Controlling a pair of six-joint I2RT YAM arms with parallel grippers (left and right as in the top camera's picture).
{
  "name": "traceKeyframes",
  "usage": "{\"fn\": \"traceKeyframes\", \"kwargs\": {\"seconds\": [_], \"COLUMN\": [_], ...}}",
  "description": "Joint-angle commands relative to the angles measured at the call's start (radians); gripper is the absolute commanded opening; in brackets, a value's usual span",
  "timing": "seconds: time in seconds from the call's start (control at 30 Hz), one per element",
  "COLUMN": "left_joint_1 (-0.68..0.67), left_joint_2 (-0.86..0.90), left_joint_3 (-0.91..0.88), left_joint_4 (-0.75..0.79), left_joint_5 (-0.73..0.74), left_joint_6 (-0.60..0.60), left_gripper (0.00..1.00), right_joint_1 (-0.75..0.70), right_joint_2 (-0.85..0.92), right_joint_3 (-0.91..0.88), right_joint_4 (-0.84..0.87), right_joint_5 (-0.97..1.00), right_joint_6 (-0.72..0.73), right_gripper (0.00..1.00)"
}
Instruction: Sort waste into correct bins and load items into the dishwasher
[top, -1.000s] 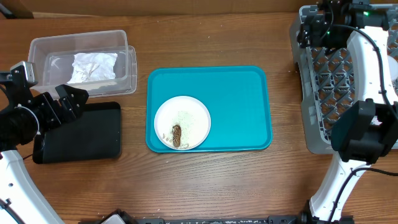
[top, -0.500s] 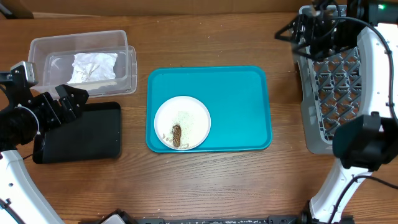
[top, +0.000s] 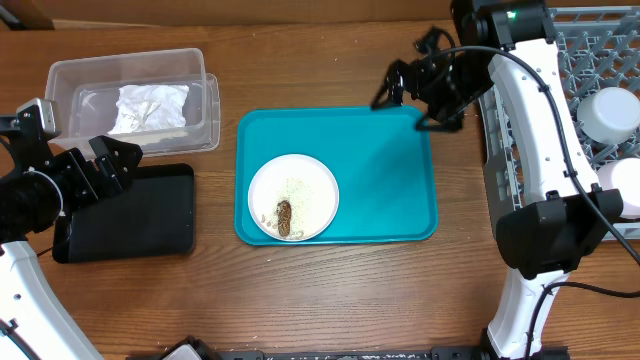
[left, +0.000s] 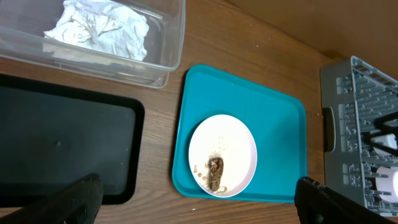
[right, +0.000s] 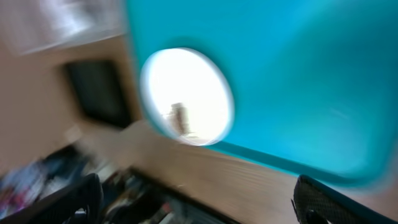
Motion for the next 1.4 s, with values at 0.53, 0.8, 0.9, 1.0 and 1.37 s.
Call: {"fn": "traceKeyframes", "kwargs": {"seconds": [0.53,0.8,0.9,1.0,1.37], "left_joint_1": [0.004,0.004,0.004,0.004,0.004], "left_joint_2": [-0.002,-0.002,-0.002,-0.002,-0.001], "left_joint_3": [0.006,0.006,0.006,0.006,0.006], "left_joint_4": [0.001,0.001,0.001,0.001,-0.002], "left_joint_5": [0.0,0.0,0.0,0.0,0.046], "left_joint_6": [0.016,0.016,0.016,0.016,-0.075], "left_gripper": [1.0,1.0,1.0,1.0,1.0], "right_joint_1": [-0.36,-0.395,-0.395,-0.395,-0.395], "right_joint_2": [-0.164,-0.164,-0.164,-0.164,-0.164], "right_joint_3": [0.018,0.018,0.018,0.018,0.018], "right_joint_4": [0.019,0.023,0.023,0.023,0.023], "right_joint_5": [0.309,0.309,0.309,0.309,0.309], "right_joint_6": [0.162,0.162,0.162,0.162,0.162], "right_gripper": [1.0,1.0,1.0,1.0,1.0]}}
